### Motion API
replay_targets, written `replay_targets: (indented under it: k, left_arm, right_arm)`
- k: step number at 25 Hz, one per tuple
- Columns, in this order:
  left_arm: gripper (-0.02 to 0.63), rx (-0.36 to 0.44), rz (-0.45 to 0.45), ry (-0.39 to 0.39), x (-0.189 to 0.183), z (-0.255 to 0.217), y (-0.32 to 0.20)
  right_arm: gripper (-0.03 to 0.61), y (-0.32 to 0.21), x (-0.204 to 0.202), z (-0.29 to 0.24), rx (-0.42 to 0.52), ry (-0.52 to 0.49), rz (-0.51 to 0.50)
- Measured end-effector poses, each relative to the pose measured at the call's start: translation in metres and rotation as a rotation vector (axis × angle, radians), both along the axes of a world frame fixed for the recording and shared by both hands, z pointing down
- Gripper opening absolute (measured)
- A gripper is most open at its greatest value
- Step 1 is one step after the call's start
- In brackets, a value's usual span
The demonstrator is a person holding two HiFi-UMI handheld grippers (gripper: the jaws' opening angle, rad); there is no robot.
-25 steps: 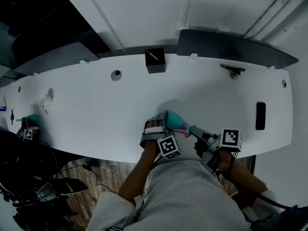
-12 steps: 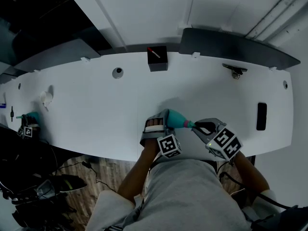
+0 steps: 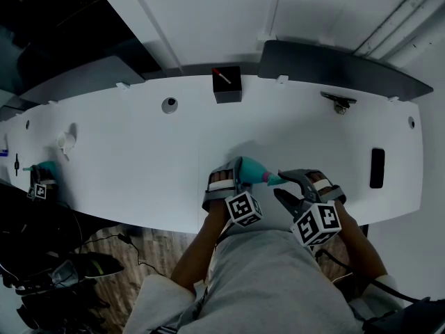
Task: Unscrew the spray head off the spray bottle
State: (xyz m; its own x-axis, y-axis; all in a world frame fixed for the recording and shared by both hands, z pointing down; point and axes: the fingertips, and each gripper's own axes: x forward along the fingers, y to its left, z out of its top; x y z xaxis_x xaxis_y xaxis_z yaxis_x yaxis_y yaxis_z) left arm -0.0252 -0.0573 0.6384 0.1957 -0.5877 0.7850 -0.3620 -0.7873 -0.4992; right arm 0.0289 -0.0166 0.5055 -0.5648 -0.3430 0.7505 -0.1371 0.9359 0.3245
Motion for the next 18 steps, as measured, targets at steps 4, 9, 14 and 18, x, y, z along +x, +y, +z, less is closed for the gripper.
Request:
replay_targets:
  k: [4, 9, 14, 18]
  left_arm:
    - [0.387, -0.003, -0.020, 0.019, -0.001, 0.000, -0.001]
    - [0.387, 0.016, -0.021, 0.006, -0.003, -0.001, -0.002]
    - [0.387, 0.025, 0.010, -0.006, 0.004, 0.003, 0.004]
    - [0.387, 0.031, 0.024, -0.008, 0.010, 0.003, 0.008]
  right_arm:
    - [0.221, 0.004, 0.005, -0.042, -0.584, -0.581, 0.444]
    - [0.124, 0.010, 0.020, -0.011, -1.360, -1.091, 1.128]
    - [0.264, 0.003, 0.027, 0.030, -1.397, -1.124, 1.464]
    - [0.216, -0.008, 0.027, 0.036, -1.344, -1.132, 1.500]
